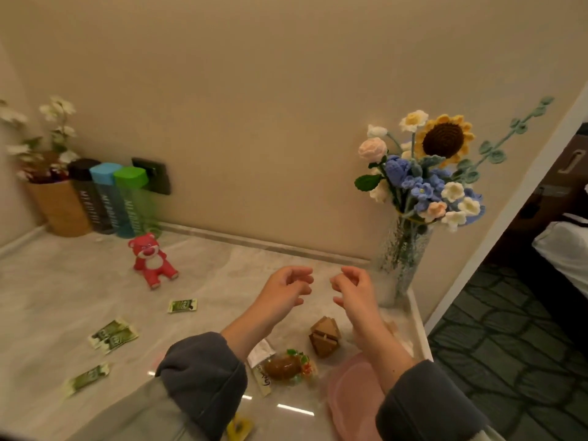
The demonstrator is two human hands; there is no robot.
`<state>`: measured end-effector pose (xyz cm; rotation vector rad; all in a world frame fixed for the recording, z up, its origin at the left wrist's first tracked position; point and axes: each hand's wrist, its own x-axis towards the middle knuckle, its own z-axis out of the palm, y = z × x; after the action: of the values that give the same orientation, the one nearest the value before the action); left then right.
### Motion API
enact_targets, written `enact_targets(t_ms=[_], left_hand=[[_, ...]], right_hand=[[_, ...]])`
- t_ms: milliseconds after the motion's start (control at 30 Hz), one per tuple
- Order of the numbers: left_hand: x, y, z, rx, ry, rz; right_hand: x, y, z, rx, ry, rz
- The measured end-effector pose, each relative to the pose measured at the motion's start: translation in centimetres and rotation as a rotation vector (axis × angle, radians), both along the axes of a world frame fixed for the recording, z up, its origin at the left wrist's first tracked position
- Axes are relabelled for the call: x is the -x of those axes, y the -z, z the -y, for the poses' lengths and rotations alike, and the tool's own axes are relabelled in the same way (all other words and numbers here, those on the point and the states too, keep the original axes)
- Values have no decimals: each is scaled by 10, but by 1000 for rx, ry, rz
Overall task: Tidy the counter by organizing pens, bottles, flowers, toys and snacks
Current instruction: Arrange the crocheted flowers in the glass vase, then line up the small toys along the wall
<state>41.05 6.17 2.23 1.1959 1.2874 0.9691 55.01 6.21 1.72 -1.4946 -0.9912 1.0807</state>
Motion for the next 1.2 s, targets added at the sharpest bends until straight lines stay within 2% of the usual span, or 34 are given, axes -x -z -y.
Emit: enact_targets(t_ms=[200, 467, 767, 1000, 1200], left_hand=[[48, 16, 21, 62, -113, 23], [151, 16, 50, 81, -367, 46], [268, 11, 56, 100, -544, 43], [355, 6, 23, 92, -506, 14], [388, 19, -26, 138, -306, 4]], right_hand=[[46, 16, -4, 11, -139, 21], [161, 26, -7, 45, -358, 23], [290, 20, -21, 57, -515, -21], [373, 25, -60, -4, -445, 80], [395, 33, -103, -77, -250, 223]])
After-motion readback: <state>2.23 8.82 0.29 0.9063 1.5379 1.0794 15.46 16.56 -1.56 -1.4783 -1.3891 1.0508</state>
